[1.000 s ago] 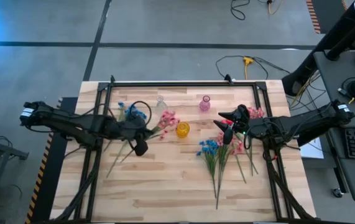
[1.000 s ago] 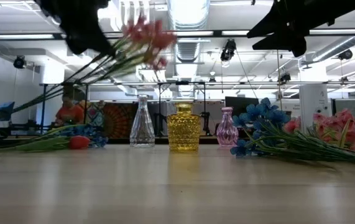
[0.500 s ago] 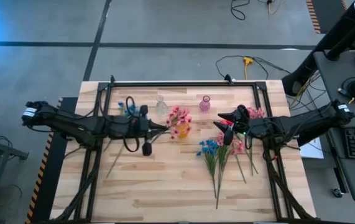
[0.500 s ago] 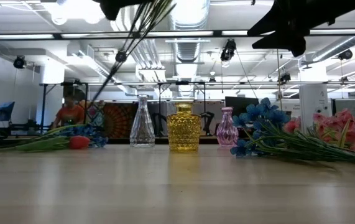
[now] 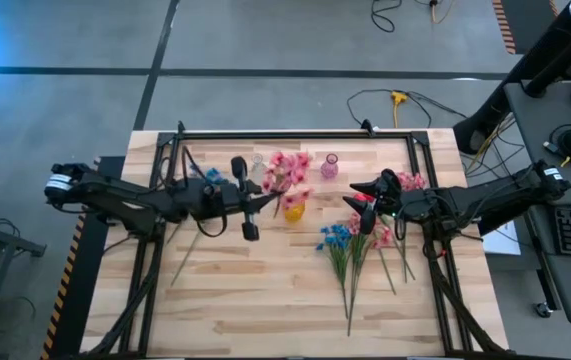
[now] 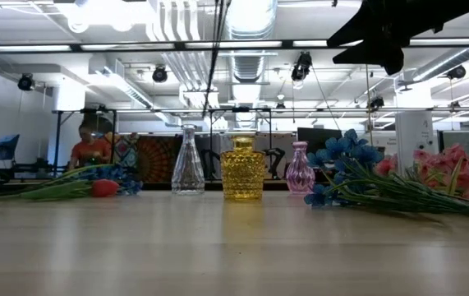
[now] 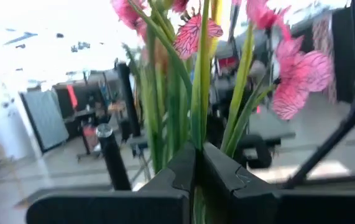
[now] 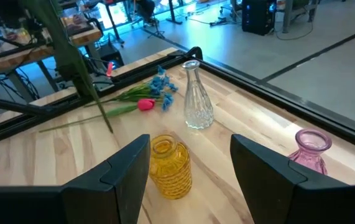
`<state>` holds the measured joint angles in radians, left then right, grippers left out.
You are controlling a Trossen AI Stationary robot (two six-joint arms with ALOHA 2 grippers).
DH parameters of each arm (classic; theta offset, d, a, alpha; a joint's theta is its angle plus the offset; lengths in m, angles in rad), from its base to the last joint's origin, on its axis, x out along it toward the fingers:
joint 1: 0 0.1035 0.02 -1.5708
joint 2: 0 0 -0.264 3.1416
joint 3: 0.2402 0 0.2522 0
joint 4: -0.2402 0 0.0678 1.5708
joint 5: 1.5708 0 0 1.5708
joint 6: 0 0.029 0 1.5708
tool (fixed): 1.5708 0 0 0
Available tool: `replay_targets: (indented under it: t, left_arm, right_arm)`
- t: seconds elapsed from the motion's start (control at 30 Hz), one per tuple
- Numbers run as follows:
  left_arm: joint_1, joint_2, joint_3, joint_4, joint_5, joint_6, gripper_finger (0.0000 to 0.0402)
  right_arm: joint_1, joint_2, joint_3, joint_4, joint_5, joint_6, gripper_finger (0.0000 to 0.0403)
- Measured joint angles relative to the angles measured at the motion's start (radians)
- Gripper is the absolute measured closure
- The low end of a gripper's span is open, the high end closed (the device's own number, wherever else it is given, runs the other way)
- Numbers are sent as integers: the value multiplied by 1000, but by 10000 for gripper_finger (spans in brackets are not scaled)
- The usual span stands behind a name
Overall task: Sort flowers into vase by color
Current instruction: Put the left pink flowers into the yellow vase
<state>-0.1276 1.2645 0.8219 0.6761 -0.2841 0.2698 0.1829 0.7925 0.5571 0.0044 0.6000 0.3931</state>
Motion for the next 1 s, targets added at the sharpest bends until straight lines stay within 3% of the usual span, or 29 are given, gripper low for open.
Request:
replay_targets:
  t: [0.1, 0.4, 0.67, 1.0]
  left_arm:
    - [49, 33, 0, 94, 84, -31, 401]
    - [163, 140, 0, 322, 170, -90, 401]
    - [195, 225, 0, 405, 172, -126, 401]
    - [204, 239, -19, 403, 166, -121, 401]
  right_arm:
    - [0, 0, 0, 0, 0, -1, 188]
    - [0, 0, 0, -1, -1, -3, 188]
    - [0, 0, 0, -10, -1, -3, 188]
    - [0, 0, 0, -26, -1, 0, 188]
